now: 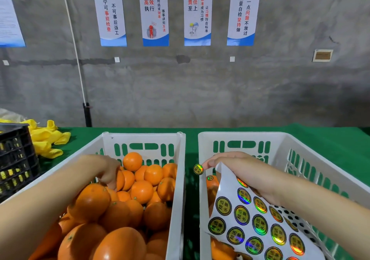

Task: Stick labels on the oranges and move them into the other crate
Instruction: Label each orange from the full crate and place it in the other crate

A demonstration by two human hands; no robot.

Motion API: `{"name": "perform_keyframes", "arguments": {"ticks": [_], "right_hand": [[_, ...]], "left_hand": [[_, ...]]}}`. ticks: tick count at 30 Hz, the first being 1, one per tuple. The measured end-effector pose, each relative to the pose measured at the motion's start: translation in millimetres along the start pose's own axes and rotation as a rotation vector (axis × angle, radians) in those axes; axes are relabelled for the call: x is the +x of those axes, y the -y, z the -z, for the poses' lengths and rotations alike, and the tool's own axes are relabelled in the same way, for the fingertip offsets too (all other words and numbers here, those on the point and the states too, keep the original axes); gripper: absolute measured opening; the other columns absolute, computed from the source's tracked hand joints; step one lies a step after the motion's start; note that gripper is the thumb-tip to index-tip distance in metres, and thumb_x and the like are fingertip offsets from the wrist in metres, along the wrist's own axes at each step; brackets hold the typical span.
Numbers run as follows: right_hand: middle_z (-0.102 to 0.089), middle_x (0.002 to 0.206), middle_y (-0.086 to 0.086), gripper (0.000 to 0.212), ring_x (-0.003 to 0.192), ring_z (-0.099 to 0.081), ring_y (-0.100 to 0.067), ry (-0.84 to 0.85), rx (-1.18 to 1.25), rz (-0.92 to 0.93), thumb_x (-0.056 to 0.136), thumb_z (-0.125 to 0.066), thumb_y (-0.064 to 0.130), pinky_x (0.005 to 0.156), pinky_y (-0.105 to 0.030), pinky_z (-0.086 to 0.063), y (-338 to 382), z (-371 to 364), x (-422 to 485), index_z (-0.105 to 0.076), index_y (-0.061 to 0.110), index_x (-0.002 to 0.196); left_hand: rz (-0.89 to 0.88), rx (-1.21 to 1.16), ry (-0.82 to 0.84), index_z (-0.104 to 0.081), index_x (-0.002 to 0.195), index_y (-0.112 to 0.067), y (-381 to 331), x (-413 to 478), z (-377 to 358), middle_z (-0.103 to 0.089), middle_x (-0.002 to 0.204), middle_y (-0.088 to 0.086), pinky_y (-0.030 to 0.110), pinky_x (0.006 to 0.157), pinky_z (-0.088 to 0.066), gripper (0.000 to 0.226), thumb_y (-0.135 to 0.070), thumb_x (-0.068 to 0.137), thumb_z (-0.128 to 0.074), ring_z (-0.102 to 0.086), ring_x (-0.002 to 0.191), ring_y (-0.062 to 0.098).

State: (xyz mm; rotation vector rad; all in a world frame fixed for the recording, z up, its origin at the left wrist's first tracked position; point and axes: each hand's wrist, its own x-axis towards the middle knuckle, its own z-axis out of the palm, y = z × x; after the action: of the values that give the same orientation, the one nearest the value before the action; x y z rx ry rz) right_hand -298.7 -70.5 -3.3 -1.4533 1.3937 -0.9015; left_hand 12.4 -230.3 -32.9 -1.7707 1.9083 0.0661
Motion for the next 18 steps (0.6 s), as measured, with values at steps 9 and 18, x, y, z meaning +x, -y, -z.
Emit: {"name": "perform_keyframes", "arguments": {"ticks": [9, 18], "right_hand": [[-0.072, 0.069, 0.018, 0.018, 0.062, -0.069, -0.002, 0.011, 0.025, -0.002, 0.091, -0.062, 0.033, 0.048, -0.010, -0.046, 4, -1, -3, -0.080, 0.033, 0.087], [-0.052, 0.051, 0.005, 0.033, 0.036, -0.045, -0.005, 0.107, 0.386, 0.256, 0.077, -0.072, 0.021, 0.038, -0.015, -0.037, 9, 9, -8, -0.072, 0.007, 0.107]], "left_hand": [[-0.062, -0.161, -0.336, -0.042, 0.134, -0.028, -1, -2, 6, -0.062, 0.121, 0.001, 0.037, 0.088, -0.051, 0.081, -0.070, 0.069, -0.067, -0.060, 0.105, 0.024], [-0.380, -0.244, -1.399, -0.051, 0.115, -0.024, -69, -79, 45, -0.068, 0.073, -0.004, 0.027, 0.053, -0.035, 0.077, -0.086, 0.070, -0.039, -0.067, 0.062, 0.027]]}}
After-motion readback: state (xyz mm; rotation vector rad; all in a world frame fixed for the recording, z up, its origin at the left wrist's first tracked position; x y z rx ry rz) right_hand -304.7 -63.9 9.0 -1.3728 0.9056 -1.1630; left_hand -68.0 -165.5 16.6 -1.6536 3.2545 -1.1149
